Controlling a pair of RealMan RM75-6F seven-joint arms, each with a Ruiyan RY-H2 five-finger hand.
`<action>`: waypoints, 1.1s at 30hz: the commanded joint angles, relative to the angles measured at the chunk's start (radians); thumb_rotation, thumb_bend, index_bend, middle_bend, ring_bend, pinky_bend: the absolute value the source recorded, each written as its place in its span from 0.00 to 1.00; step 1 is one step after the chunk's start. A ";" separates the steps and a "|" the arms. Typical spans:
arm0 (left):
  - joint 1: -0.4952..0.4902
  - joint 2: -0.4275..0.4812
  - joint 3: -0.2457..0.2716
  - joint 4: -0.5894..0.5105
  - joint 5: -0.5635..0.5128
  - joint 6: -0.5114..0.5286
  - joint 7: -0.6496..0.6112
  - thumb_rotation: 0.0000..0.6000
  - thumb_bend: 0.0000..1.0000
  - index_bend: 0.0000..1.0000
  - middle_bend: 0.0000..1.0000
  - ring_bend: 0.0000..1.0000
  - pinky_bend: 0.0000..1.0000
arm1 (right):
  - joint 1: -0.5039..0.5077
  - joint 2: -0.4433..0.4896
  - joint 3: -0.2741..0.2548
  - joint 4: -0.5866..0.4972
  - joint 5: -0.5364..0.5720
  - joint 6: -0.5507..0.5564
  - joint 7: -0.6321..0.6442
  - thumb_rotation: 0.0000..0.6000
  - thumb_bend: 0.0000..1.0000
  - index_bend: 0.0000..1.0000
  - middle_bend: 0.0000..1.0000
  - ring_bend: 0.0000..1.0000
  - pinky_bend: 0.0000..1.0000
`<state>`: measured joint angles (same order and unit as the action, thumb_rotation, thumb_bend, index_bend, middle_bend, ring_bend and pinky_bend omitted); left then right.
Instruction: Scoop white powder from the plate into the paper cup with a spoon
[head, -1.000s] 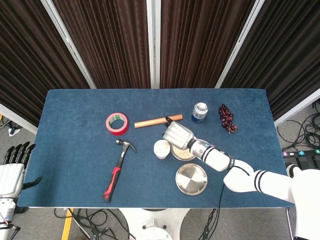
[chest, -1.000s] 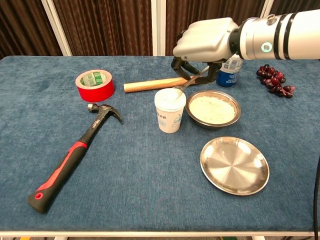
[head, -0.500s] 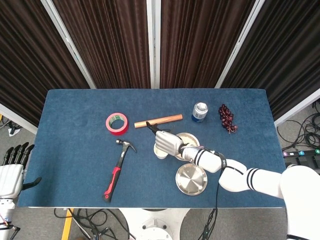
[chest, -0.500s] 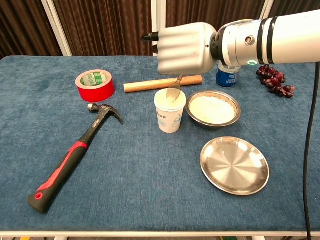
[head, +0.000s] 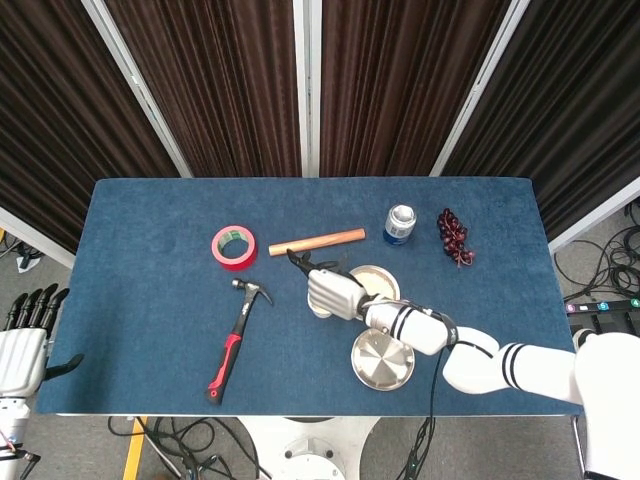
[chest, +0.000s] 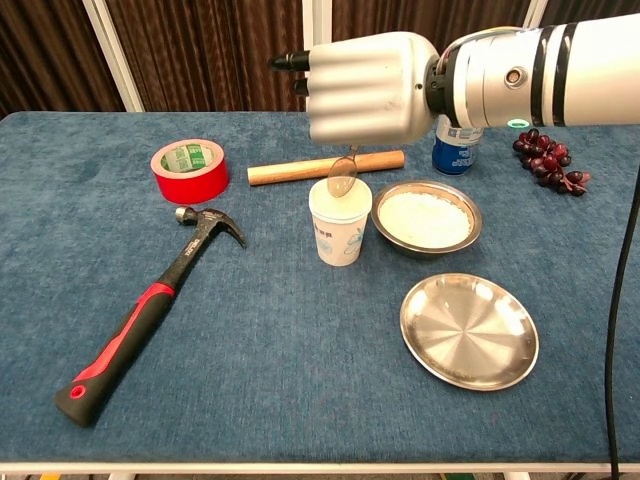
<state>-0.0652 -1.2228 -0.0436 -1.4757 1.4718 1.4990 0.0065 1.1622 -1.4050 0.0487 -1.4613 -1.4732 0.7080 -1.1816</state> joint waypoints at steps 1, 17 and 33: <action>0.001 0.000 0.001 0.001 0.002 0.003 0.000 1.00 0.08 0.13 0.15 0.05 0.03 | -0.008 0.010 0.002 -0.027 0.022 0.007 -0.042 1.00 0.33 0.64 0.61 0.25 0.00; 0.007 0.003 0.006 0.007 0.012 0.008 -0.010 1.00 0.08 0.13 0.15 0.05 0.03 | -0.142 -0.043 0.014 -0.096 0.141 0.228 -0.098 1.00 0.34 0.64 0.61 0.24 0.00; -0.004 0.015 0.002 -0.012 0.038 0.017 0.009 1.00 0.08 0.13 0.15 0.05 0.03 | -0.522 -0.003 -0.141 -0.067 -0.071 0.589 0.781 1.00 0.35 0.63 0.62 0.23 0.00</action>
<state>-0.0681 -1.2086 -0.0404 -1.4865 1.5090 1.5157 0.0142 0.7626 -1.3980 -0.0191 -1.5819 -1.4494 1.1842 -0.5908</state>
